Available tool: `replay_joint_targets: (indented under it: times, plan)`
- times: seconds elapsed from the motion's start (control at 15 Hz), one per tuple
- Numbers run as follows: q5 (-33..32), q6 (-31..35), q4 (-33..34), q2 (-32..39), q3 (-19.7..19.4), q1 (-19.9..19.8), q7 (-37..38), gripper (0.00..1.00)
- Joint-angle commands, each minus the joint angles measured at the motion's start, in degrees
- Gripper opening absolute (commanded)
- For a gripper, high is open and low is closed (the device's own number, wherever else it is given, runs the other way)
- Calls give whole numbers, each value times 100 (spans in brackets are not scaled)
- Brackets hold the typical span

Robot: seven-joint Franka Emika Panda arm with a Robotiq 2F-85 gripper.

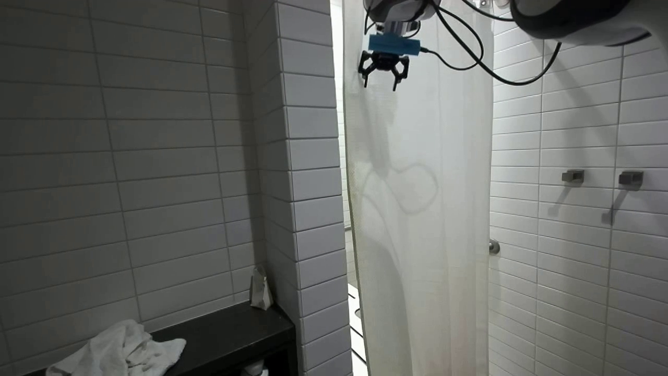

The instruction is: Open the curtain railing

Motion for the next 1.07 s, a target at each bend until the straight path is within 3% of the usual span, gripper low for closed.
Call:
replay_joint_targets:
  times: [0.0, 0.4, 1.0]
  plan:
    - [-198, 301, -330, -205, -35, 106, 241, 100]
    - [-365, 420, -401, -217, -63, 121, 418, 100]
    - [-796, -173, -993, -842, -40, 141, 615, 100]
